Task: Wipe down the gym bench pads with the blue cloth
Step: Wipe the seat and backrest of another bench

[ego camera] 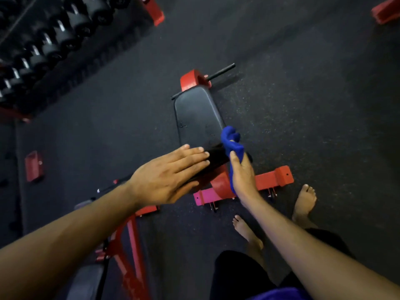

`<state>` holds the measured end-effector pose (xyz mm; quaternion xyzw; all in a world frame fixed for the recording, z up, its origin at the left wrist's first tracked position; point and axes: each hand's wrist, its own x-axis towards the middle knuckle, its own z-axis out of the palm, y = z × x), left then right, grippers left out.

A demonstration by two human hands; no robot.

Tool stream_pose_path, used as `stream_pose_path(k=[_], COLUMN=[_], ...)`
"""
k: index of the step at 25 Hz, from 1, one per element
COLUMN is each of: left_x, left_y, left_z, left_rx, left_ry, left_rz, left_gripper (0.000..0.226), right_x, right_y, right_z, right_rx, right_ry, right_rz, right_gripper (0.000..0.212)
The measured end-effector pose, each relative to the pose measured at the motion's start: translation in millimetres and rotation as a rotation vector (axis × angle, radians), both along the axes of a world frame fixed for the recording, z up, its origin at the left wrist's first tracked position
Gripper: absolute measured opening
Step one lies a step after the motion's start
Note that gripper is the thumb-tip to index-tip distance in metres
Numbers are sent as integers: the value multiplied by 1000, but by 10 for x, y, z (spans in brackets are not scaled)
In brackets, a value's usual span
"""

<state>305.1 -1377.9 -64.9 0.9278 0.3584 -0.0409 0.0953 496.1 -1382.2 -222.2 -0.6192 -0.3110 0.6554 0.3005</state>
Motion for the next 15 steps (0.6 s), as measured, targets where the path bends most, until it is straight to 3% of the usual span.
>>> stream_pose_path(k=[2, 5, 10, 15], left_x=[46, 77, 62, 43], left_y=[21, 29, -21, -12], left_z=[20, 23, -16, -22], left_rx=[-7, -29, -27, -2], left_ry=[14, 39, 30, 49], left_rz=[27, 65, 79, 88], left_gripper=[46, 45, 45, 46], right_x=[-221, -355, -386, -474], right_y=[77, 308, 671, 631], right_z=[-38, -333, -962, -1986], right_rx=[-4, -123, -300, -343], right_ry=[60, 54, 62, 90], right_rz=[126, 135, 190, 163], right_gripper=[52, 57, 46, 87])
